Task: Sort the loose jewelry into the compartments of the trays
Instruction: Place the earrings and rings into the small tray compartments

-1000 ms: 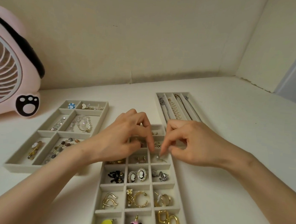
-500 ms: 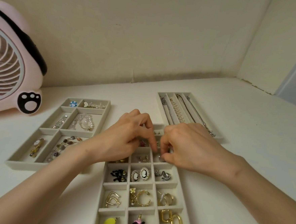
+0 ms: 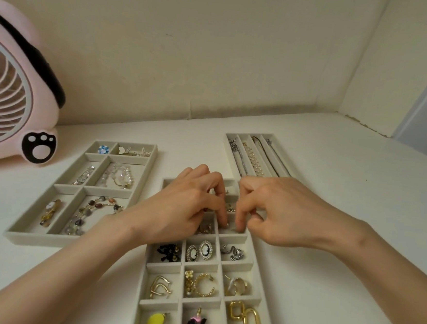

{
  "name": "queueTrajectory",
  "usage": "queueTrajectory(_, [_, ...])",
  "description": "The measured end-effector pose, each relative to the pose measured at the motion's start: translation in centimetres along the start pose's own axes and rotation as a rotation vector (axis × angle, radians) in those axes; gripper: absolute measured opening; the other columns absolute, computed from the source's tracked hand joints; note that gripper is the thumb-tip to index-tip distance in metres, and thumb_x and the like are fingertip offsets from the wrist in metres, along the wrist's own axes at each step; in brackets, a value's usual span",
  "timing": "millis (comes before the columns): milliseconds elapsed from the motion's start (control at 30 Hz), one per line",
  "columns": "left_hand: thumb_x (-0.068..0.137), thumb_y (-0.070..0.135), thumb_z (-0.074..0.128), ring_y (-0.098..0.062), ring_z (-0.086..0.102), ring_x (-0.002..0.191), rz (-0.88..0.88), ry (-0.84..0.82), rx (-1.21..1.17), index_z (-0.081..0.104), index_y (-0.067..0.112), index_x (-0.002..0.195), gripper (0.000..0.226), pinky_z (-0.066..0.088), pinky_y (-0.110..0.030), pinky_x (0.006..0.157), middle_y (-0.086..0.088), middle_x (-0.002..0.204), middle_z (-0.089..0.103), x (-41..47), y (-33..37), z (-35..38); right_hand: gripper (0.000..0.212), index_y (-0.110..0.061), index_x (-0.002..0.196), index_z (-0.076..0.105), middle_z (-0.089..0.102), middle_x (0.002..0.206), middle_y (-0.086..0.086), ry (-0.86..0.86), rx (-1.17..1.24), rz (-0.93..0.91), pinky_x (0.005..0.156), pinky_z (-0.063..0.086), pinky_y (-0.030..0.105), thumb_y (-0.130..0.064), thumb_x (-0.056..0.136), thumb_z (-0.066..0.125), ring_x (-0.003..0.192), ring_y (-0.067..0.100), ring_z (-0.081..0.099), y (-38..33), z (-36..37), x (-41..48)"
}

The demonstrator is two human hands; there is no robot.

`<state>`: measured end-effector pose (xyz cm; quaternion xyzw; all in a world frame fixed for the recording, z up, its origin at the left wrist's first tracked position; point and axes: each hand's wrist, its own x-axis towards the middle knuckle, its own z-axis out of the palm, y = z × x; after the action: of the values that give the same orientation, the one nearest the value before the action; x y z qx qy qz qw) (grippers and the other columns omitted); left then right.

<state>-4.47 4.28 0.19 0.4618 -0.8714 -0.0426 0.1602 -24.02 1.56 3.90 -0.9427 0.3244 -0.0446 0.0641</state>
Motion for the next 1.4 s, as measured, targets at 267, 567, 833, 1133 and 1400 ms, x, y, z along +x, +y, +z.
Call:
queueTrajectory(267, [0.064,0.001,0.035,-0.006,0.033,0.089,-0.012,0.010,-0.063,0.067,0.035,0.088,0.053,0.030,-0.025,0.081,0.014,0.094,0.044,0.0,-0.2,0.1,0.036,-0.037,0.081,0.073,0.048,0.086,-0.011,0.065,-0.116,-0.107,0.058,0.028,0.024,-0.022,0.070,0.043,0.060,0.006,0.038,1.1,0.8,0.2])
queueTrajectory(567, [0.059,-0.001,0.032,-0.003,0.034,0.090,-0.031,0.065,-0.098,0.068,0.033,0.087,0.057,0.031,-0.024,0.078,0.016,0.090,0.043,0.1,-0.5,-0.2,0.038,-0.036,0.071,0.072,0.051,0.082,-0.009,0.153,-0.052,-0.193,0.049,0.017,0.010,-0.020,0.069,0.037,0.056,0.005,0.029,1.8,0.7,0.3])
queueTrajectory(833, [0.069,0.009,0.044,-0.005,0.037,0.087,-0.084,0.139,-0.104,0.067,0.032,0.082,0.035,0.033,-0.027,0.076,0.011,0.089,0.050,0.0,-0.6,-1.2,0.033,-0.036,0.074,0.073,0.052,0.086,-0.011,0.104,-0.028,-0.157,0.053,0.037,0.025,-0.015,0.069,0.048,0.057,0.005,0.041,2.0,1.1,0.6])
queueTrajectory(1133, [0.073,0.042,0.043,-0.001,0.038,0.089,-0.099,0.077,-0.048,0.064,0.038,0.080,0.023,0.029,-0.022,0.076,0.019,0.088,0.047,-0.5,-1.1,-2.8,0.017,-0.037,0.087,0.072,0.047,0.079,-0.016,0.170,0.075,-0.116,0.057,0.026,0.014,-0.030,0.081,0.058,0.060,-0.003,0.043,1.5,1.3,0.9])
queueTrajectory(1400, [0.071,0.053,0.054,-0.001,0.039,0.088,-0.160,-0.004,-0.042,0.060,0.044,0.076,0.013,0.031,-0.018,0.075,0.014,0.086,0.050,-1.0,-1.6,-3.9,0.010,-0.032,0.090,0.072,0.046,0.078,-0.014,0.082,0.076,-0.096,0.065,0.029,0.025,-0.037,0.085,0.064,0.062,-0.002,0.038,-1.3,1.7,2.4])
